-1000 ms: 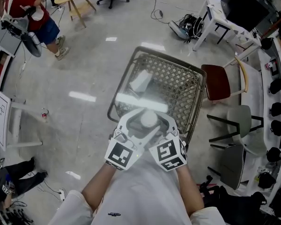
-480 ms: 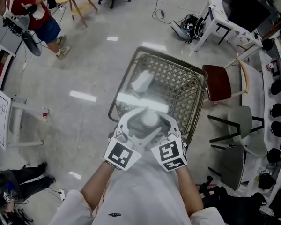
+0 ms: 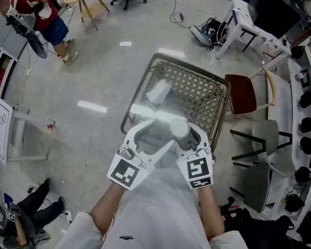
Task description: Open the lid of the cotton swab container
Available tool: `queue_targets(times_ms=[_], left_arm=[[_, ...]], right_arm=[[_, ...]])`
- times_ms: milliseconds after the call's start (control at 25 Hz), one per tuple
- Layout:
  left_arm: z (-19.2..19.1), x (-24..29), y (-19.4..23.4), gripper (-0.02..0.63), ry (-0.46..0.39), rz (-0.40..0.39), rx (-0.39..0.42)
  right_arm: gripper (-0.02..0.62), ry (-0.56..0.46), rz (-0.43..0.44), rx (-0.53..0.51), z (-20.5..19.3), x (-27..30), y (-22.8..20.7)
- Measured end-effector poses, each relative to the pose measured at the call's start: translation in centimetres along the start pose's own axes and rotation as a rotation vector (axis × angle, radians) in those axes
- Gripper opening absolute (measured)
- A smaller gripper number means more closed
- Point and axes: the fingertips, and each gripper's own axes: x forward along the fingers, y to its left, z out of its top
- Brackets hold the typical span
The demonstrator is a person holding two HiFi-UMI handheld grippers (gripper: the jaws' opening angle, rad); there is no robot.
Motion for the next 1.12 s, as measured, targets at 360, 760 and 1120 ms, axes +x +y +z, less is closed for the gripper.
queue_targets(times_ms=[360, 760, 1120], left_arm=[[-0.8, -1.8, 2.3, 0.14, -0.005, 0.088, -0.107], [-1.8, -3.7, 4.6, 0.008, -0.004, 0.172, -0.146], [-2.3, -4.5, 5.7, 0.006, 0.01, 0.224, -0.146]], right_arm=[[0.217, -0.077, -0.135, 0.072, 0.3, -2.1, -3.0], [0.218, -0.116, -0.272, 0.116, -0.4, -4.9, -5.9], [0.218, -0.129, -0.328, 0.165, -2.7, -6.1, -6.5]])
